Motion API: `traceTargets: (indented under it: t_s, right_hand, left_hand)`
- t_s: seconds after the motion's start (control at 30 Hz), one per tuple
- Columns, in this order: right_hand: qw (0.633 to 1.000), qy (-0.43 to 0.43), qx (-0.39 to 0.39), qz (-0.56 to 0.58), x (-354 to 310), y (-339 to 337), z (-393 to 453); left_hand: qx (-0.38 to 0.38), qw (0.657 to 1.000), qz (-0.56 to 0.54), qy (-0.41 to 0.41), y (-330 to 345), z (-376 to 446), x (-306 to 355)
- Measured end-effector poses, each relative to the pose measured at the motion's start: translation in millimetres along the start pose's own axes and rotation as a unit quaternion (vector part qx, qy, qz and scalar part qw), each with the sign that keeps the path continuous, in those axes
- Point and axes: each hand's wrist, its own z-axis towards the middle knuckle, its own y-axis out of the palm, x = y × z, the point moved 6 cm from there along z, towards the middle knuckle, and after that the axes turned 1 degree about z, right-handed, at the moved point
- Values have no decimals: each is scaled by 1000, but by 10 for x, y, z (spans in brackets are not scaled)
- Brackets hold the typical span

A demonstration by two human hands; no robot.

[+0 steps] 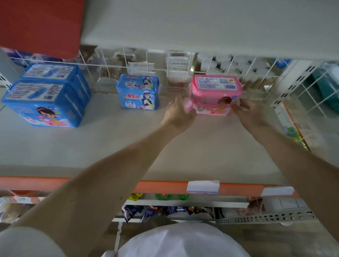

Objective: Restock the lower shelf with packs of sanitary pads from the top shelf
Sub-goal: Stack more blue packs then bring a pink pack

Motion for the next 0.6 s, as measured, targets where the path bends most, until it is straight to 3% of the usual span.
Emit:
traceTargets:
  t_s: [0.33,0.6]
  right_hand:
    - [997,-28,16,-75,260,97,-477]
    - [991,-100,-5,-92,160,90,-911]
  left_hand:
    - [73,969,168,168,44,-375,83]
    - [73,953,227,186,129,-798,53]
